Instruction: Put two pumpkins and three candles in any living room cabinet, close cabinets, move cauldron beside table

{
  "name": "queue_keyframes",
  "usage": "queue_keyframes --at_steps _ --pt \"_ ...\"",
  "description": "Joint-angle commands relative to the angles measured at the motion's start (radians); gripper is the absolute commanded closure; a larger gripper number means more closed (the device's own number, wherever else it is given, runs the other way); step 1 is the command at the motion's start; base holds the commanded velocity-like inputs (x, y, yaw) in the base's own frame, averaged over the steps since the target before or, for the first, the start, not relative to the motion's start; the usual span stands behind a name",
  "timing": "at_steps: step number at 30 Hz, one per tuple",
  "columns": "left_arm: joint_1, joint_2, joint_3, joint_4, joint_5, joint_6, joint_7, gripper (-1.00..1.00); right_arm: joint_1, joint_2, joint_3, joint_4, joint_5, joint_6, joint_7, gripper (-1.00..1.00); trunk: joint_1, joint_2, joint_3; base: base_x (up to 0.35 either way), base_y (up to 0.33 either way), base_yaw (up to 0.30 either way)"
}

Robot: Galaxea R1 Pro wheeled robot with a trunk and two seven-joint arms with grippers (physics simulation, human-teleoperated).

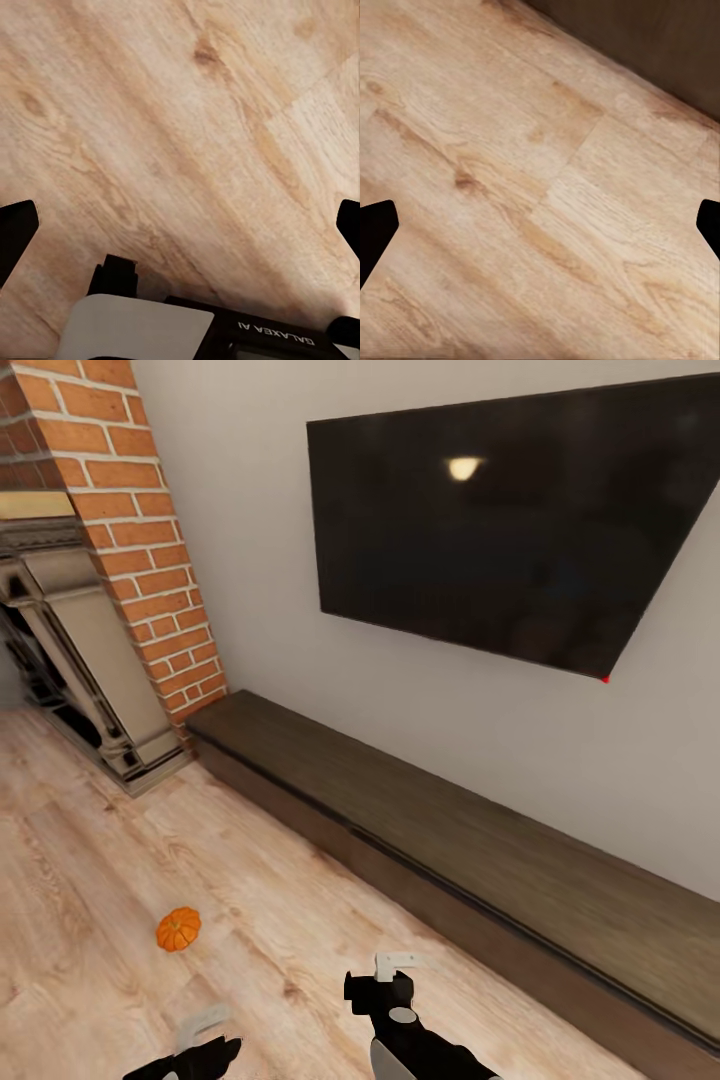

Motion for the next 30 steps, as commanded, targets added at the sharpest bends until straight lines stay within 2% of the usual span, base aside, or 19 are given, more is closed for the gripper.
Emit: queue_keyframes --at_steps 1,30 --pt "-0.001 0.002 -0.006 -0.003 0.007 0.001 0.008 -1.00 -0.002 0.000 0.007 0.000 -0.008 -0.003 -0.007 -1.00 0.000 -0.001 -0.001 0.000 0.000 0.290" --pt "0.000 0.001 -0.006 -0.003 0.007 0.000 0.016 -1.00 -0.002 0.000 0.008 0.005 -0.005 -0.004 -0.007 -1.00 0.000 -0.001 -0.001 0.000 0.000 0.290"
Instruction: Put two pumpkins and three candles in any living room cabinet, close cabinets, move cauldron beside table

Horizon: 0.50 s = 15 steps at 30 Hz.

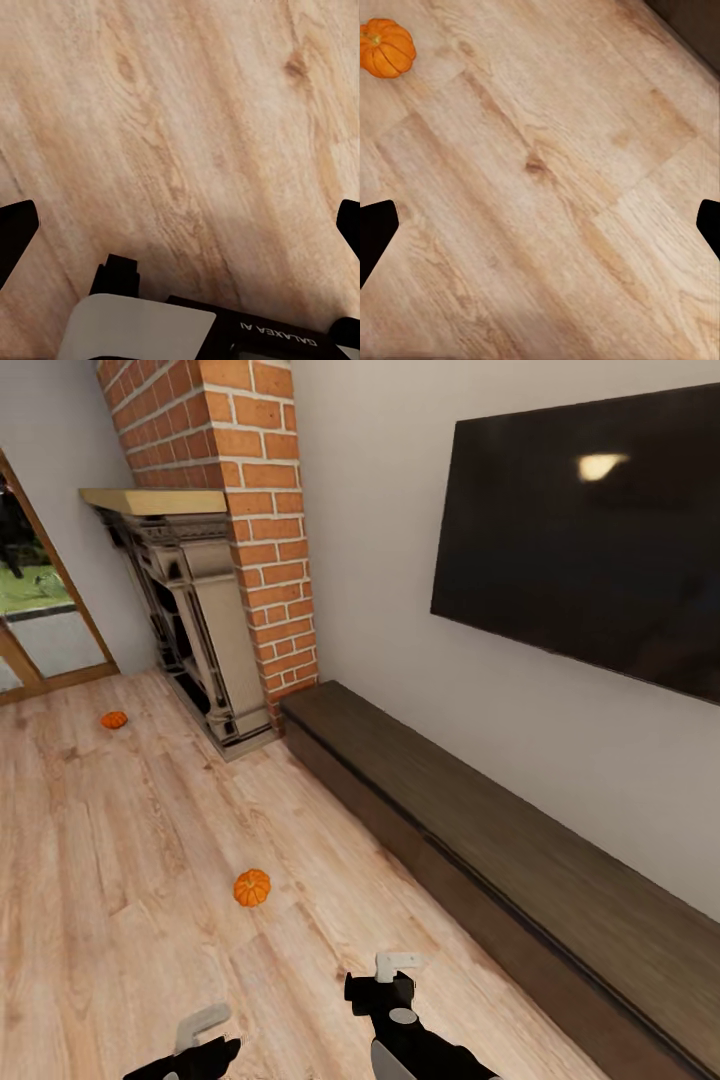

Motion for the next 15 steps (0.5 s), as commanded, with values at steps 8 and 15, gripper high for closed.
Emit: queue_keyframes --at_steps 8,15 --pt "-0.001 0.003 -0.010 -0.003 -0.080 0.001 0.009 -1.00 -0.002 0.000 0.007 0.001 -0.008 -0.003 -0.007 -1.00 0.000 -0.001 -0.001 0.000 0.000 0.290" --pt "-0.001 0.003 0.006 -0.003 -0.128 0.001 0.015 -1.00 -0.002 0.000 0.009 0.001 -0.008 -0.003 -0.007 -1.00 0.000 -0.001 -0.001 0.000 0.000 0.290"
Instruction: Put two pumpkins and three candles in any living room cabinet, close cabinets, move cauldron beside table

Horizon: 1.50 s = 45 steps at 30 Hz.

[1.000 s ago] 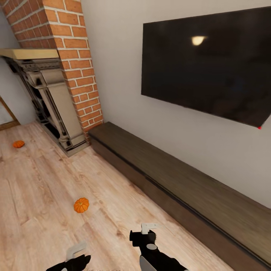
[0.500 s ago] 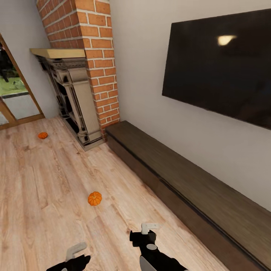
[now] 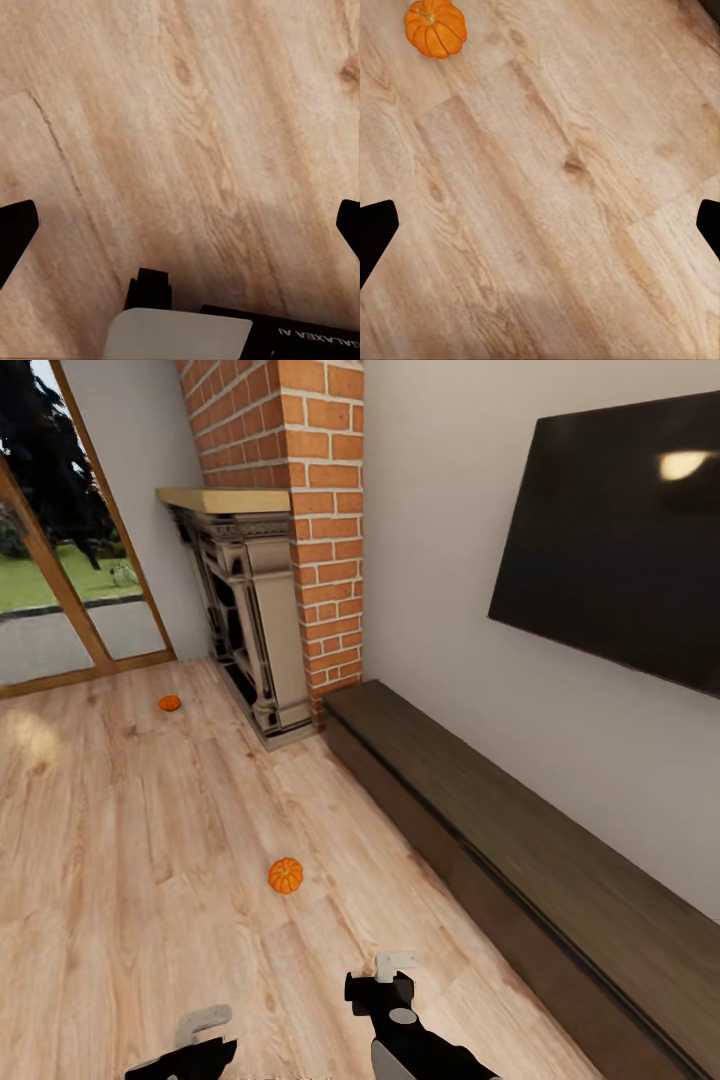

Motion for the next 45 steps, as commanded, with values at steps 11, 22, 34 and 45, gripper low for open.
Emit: queue_keyframes --at_steps 11,22,34,45 --pt "0.000 -0.023 -0.017 -0.003 0.003 0.000 0.009 -1.00 -0.002 0.000 0.007 0.000 -0.005 -0.003 -0.007 -1.00 0.000 -0.001 -0.001 0.000 0.000 0.290" --pt "0.000 -0.034 -0.018 0.045 -0.001 -0.085 0.005 -1.00 -0.002 0.000 0.007 0.000 -0.003 -0.003 -0.007 -1.00 0.000 -0.001 -0.001 0.000 0.000 0.290" --pt "0.000 -0.035 -0.018 0.047 -0.001 -0.090 0.005 -1.00 -0.002 0.000 0.007 0.000 -0.003 -0.003 -0.007 -1.00 0.000 -0.001 -0.001 0.000 0.000 0.290" --pt "0.000 -0.035 -0.018 0.047 -0.001 -0.090 0.005 -1.00 -0.002 0.000 0.007 0.000 -0.003 -0.003 -0.007 -1.00 0.000 -0.001 -0.001 0.000 0.000 0.290"
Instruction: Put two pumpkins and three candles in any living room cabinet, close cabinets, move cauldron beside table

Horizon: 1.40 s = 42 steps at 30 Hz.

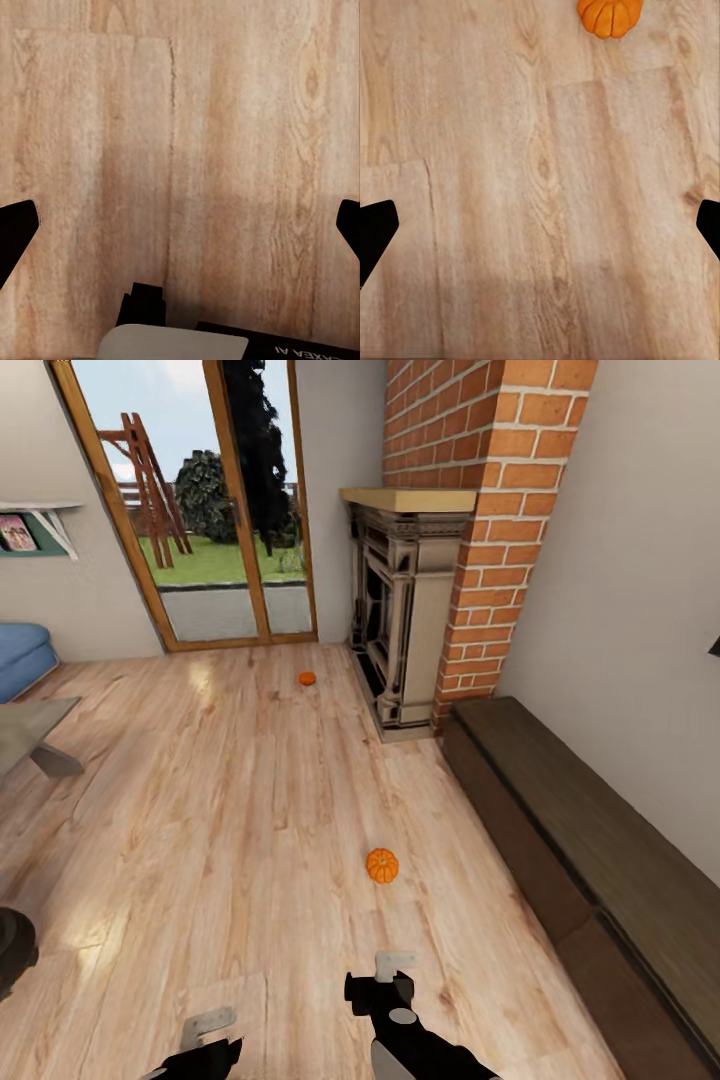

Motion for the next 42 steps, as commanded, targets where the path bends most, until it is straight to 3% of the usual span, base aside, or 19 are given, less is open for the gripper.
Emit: queue_keyframes --at_steps 1,17,32,42 --pt "-0.001 0.002 -0.007 -0.003 0.006 0.003 0.009 -1.00 -0.002 0.000 0.007 0.000 -0.008 -0.003 -0.007 -1.00 0.000 -0.001 -0.001 0.000 0.000 0.290" --pt "-0.001 0.002 -0.007 -0.003 0.007 0.003 0.007 -1.00 -0.002 0.000 0.018 -0.001 -0.008 -0.006 -0.007 -1.00 0.000 -0.001 -0.001 0.141 0.094 0.276" --pt "-0.001 0.002 -0.008 -0.004 0.006 0.003 0.002 -1.00 -0.002 0.000 0.021 -0.001 -0.009 -0.019 -0.007 -1.00 0.000 -0.001 -0.001 0.318 0.036 0.018" --pt "-0.001 0.002 -0.007 -0.004 0.007 0.003 -0.002 -1.00 -0.002 0.000 0.021 -0.001 -0.009 -0.021 -0.007 -1.00 0.000 -0.001 -0.002 0.236 0.251 0.000"
